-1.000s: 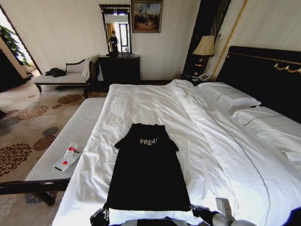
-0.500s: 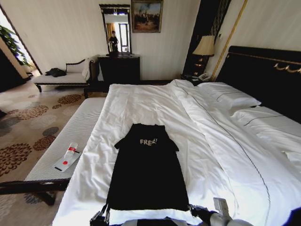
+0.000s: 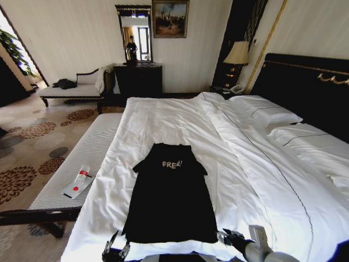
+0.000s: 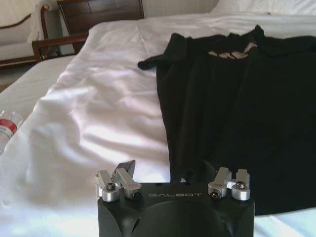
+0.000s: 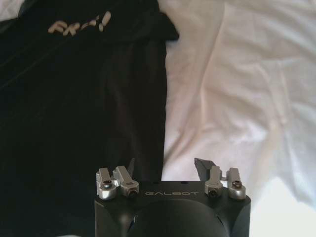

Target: Fold the clothes on the bed.

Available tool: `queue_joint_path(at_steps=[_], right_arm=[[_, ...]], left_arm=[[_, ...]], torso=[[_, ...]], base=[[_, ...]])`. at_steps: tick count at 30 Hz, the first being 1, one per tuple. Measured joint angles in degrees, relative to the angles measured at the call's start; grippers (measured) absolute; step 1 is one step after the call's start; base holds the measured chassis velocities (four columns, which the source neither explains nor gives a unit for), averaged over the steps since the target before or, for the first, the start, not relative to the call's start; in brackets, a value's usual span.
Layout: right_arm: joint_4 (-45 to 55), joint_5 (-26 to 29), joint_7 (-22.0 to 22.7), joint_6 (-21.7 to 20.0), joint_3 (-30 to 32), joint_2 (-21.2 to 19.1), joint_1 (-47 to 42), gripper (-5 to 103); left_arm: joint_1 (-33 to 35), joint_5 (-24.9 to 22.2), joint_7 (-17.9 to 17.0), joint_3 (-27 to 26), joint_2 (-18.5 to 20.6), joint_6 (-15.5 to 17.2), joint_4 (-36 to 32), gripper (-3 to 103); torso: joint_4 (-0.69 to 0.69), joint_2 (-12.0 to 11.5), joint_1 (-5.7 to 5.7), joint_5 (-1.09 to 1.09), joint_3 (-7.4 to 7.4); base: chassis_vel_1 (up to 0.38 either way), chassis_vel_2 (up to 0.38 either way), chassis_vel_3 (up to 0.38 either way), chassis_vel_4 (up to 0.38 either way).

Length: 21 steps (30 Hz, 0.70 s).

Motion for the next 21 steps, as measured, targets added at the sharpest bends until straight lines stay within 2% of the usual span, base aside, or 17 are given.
queue_joint_path(at_steps=[4, 5, 7, 9, 10, 12, 13, 15, 18, 19, 21], right_arm=[[-1.6, -9.1, -3.0, 7.9, 0.2, -1.9, 2.4, 90], [-1.6, -9.1, -3.0, 7.9, 0.2, -1.9, 2.4, 90], [-3.9, -17.6, -5.8, 14.3, -0.2, -2.9, 4.4, 98], [-6.0, -24.9, -7.6, 18.8, -0.5, -3.7, 6.1, 100], [-6.0, -24.9, -7.6, 18.8, -0.5, -3.7, 6.1, 100], [-8.2, -30.2, -9.0, 22.8, -1.0, -4.4, 8.4, 100], [-8.2, -30.2, -9.0, 22.8, -1.0, -4.4, 8.4, 100], [-10.3, -32.0, -10.0, 24.9, -1.9, -5.2, 11.0, 100], [-13.2, -31.9, -10.4, 25.6, -3.7, -6.7, 15.5, 100], [-13.2, -31.9, -10.4, 25.6, -3.7, -6.7, 15.5, 100], [-14.8, -31.4, -10.8, 26.0, -4.8, -7.7, 17.8, 100]], left_arm=[[-4.5, -0.2, 1.6, -1.9, -0.7, -1.8, 0.5, 98], [-4.5, -0.2, 1.6, -1.9, -0.7, -1.8, 0.5, 98], [-8.3, -0.9, 2.2, -2.7, -0.9, -1.6, 1.5, 100], [-11.4, -2.1, 2.7, -2.9, -0.8, -0.1, 1.8, 100], [-11.4, -2.1, 2.7, -2.9, -0.8, -0.1, 1.8, 100], [-14.9, -2.6, 3.6, -2.9, -0.3, 2.0, 2.0, 100], [-14.9, -2.6, 3.6, -2.9, -0.3, 2.0, 2.0, 100], [-18.7, -3.2, 4.1, -2.4, 0.5, 4.4, 2.5, 100], [-25.8, -5.9, 3.9, -0.1, 3.8, 7.6, 3.6, 100], [-25.8, -5.9, 3.9, -0.1, 3.8, 7.6, 3.6, 100], [-30.5, -6.7, 3.8, 1.3, 6.8, 9.1, 4.8, 100]], torso=[[-0.02, 0.0, 0.00, 0.00, 0.00], [-0.02, 0.0, 0.00, 0.00, 0.00], [-0.02, 0.0, 0.00, -0.01, 0.00], [-0.01, 0.0, 0.00, -0.01, 0.00], [-0.01, 0.0, 0.00, -0.01, 0.00], [-0.01, 0.0, 0.00, 0.01, 0.01], [-0.01, 0.0, 0.00, 0.01, 0.01], [-0.02, 0.0, 0.01, -0.01, 0.01], [0.00, 0.0, 0.00, -0.01, 0.01], [0.00, 0.0, 0.00, -0.01, 0.01], [-0.03, 0.0, 0.02, -0.02, 0.01]], base=[[0.000, 0.000, 0.000, 0.000], [0.000, 0.000, 0.000, 0.000], [0.000, 0.000, 0.000, 0.000], [0.000, 0.000, 0.000, 0.000], [0.000, 0.000, 0.000, 0.000], [0.000, 0.000, 0.000, 0.000], [0.000, 0.000, 0.000, 0.000], [0.000, 0.000, 0.000, 0.000], [0.000, 0.000, 0.000, 0.000], [0.000, 0.000, 0.000, 0.000], [0.000, 0.000, 0.000, 0.000]])
